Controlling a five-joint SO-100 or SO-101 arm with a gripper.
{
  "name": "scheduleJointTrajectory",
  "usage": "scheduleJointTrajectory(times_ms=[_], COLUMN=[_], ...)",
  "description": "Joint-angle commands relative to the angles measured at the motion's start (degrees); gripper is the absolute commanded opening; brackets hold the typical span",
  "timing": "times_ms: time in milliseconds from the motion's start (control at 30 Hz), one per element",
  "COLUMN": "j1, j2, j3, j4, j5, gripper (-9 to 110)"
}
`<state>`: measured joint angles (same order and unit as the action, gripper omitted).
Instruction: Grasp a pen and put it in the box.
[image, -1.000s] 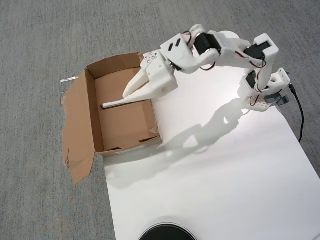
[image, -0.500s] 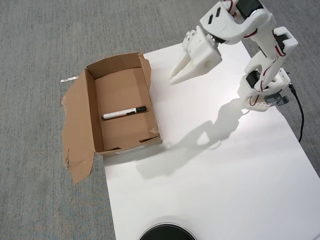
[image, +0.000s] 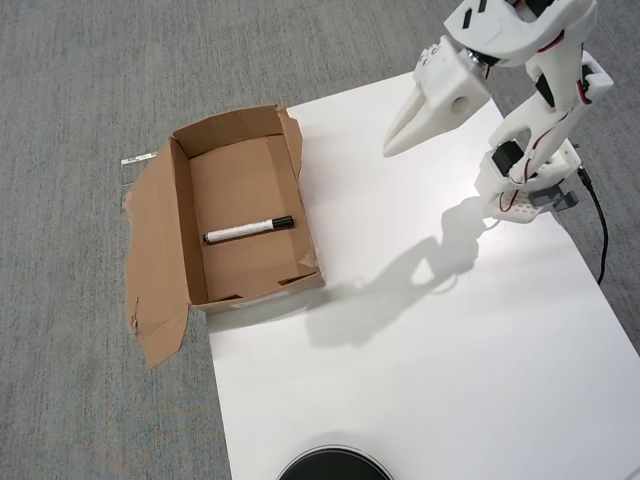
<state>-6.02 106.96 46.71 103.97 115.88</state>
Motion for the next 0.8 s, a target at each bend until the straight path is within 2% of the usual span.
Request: scheduleJointTrajectory(times_ms=[0, 200, 500, 767], j1=[0.40, 0.31, 0.40, 0.40], j2=[6.59, 17.14, 35.86, 49.04], j3=[5.14, 18.76, 42.93, 65.08], j4=[4.22, 4.22, 2.90, -13.97], j5=[7.16, 14.90, 14.81, 14.55], gripper=[1, 1, 1, 1])
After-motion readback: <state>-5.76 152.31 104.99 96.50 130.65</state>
